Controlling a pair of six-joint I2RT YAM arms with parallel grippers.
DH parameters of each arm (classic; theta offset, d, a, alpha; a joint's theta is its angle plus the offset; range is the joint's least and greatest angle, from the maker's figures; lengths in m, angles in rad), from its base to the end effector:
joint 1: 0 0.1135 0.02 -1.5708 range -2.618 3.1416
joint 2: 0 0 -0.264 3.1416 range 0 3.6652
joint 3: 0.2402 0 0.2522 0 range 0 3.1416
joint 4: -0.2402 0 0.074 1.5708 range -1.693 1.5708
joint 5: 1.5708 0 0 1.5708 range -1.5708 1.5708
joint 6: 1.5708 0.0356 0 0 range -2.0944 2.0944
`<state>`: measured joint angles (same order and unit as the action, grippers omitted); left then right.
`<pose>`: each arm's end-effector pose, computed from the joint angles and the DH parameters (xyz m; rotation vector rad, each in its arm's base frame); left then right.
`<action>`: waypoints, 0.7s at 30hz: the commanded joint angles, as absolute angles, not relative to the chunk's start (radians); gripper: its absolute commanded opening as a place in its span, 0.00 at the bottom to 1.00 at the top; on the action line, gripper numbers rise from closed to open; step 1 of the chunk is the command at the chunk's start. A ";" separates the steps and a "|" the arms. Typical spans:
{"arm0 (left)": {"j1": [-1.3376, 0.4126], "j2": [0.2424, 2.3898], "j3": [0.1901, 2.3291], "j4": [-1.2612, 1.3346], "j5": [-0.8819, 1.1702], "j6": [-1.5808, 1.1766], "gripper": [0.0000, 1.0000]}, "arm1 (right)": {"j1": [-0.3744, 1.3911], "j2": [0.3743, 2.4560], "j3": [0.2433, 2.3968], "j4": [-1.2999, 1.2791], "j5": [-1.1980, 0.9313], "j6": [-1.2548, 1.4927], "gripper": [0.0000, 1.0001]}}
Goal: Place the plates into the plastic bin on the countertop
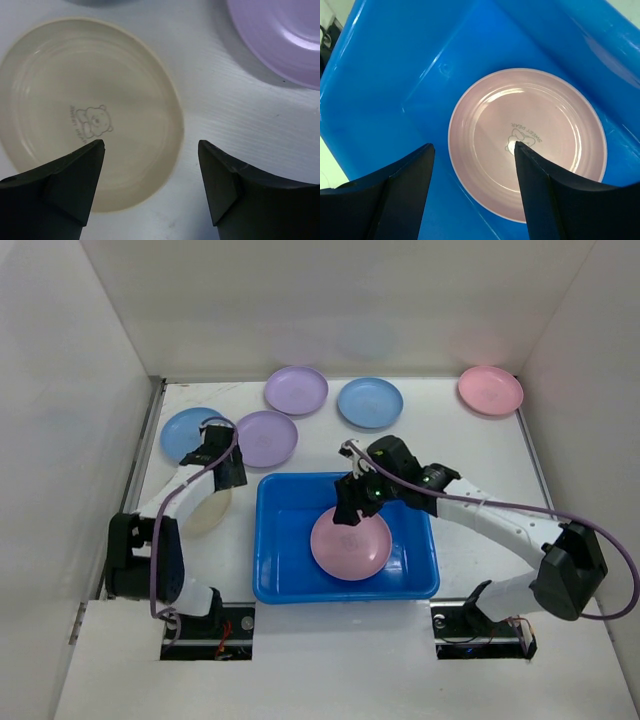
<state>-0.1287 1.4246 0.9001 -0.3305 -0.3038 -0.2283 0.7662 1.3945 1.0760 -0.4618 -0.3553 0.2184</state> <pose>0.2934 -0.0272 0.2225 -0.2545 2.3703 0.2005 0.2086 0.2179 0.2781 -0.8443 2.3227 0.8759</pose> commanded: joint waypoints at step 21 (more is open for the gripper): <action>-0.157 1.641 0.945 -0.253 -0.242 -0.288 0.34 | 0.686 1.365 1.081 -0.443 -0.345 0.244 0.71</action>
<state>-0.1616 1.6306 0.9508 -0.2600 -0.2432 -0.2626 0.6922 1.3933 1.0698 -0.4633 -0.3477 0.2367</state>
